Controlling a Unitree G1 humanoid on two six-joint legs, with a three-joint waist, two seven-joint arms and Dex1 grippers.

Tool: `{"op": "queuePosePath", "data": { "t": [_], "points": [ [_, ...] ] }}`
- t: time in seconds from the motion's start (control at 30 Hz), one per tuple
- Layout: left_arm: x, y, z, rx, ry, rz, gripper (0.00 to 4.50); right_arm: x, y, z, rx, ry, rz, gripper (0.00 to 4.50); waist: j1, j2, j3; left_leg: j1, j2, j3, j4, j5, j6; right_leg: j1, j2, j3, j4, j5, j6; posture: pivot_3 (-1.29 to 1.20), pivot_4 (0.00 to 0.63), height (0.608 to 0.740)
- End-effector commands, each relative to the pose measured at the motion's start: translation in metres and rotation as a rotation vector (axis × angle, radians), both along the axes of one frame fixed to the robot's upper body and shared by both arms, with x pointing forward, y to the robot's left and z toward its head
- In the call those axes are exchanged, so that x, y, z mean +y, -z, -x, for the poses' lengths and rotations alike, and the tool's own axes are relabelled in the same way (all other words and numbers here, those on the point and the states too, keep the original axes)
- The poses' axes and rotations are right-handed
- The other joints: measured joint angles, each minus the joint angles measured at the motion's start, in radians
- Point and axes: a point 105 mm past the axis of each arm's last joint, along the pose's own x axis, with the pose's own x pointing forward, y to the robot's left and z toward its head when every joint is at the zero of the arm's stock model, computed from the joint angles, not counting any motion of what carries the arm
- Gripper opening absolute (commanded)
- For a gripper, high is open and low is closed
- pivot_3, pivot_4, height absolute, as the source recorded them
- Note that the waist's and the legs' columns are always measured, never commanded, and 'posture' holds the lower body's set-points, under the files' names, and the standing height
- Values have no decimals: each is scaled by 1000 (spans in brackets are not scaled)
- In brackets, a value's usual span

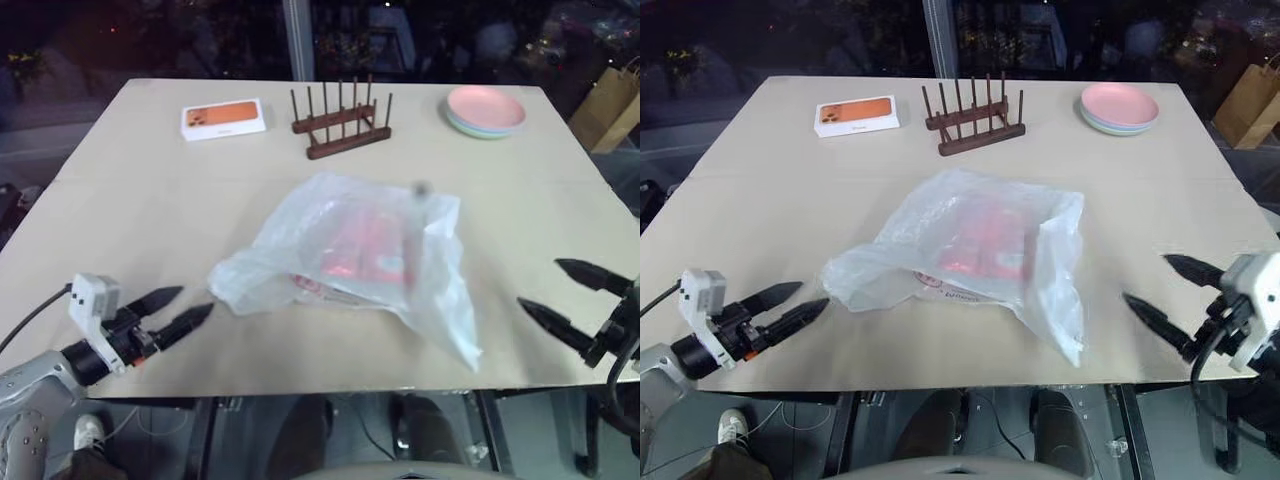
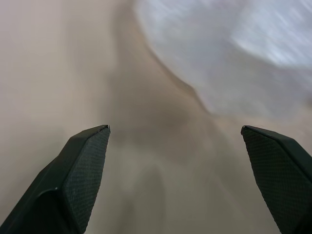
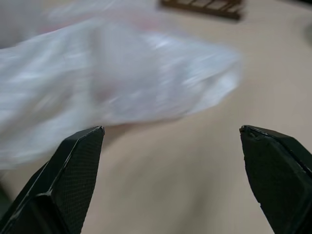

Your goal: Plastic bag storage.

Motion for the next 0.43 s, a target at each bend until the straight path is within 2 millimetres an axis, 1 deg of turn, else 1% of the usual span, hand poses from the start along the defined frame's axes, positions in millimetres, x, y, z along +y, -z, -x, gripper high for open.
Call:
{"op": "queuePosePath", "data": {
  "t": [0.03, 0.13, 0.23, 0.3, 0.43],
  "points": [
    [5, -19, -9, -71, -42, 14, 4466, -8, 8, 0, 1, -12, 103, 4500, 3, 0, 0, 0, 0, 0, 0, 0, 0, 0, 0, 0, 0, 0, 0, 0, 150, 740],
    [6, -19, -13, -72, -31, -1, 4466, -6, 15, -3, 16, -55, 124, 4500, 3, 0, 0, -2, -1, 0, 0, 0, -1, -1, 0, 0, 0, 0, 0, 0, 150, 740],
    [17, -26, -19, -91, -52, -27, 4466, -6, 17, -9, 10, -81, 144, 4500, -4, 0, 0, -1, -2, 2, -1, -1, -1, -1, 2, 2, 0, 0, -1, 0, 150, 740],
    [23, -32, -22, -105, -63, -37, 4466, -6, 18, -10, 8, -91, 157, 4500, -5, 0, 0, 0, -1, 2, -1, -1, -2, -1, 3, 2, 0, 0, -1, 0, 150, 740],
    [23, -36, -22, -112, -39, -38, 4466, -5, 20, -8, 14, -99, 159, 4500, -3, 0, 0, 0, 0, 1, -1, -1, -2, -1, 4, 2, 0, 0, -1, 0, 150, 740]
  ]
}}
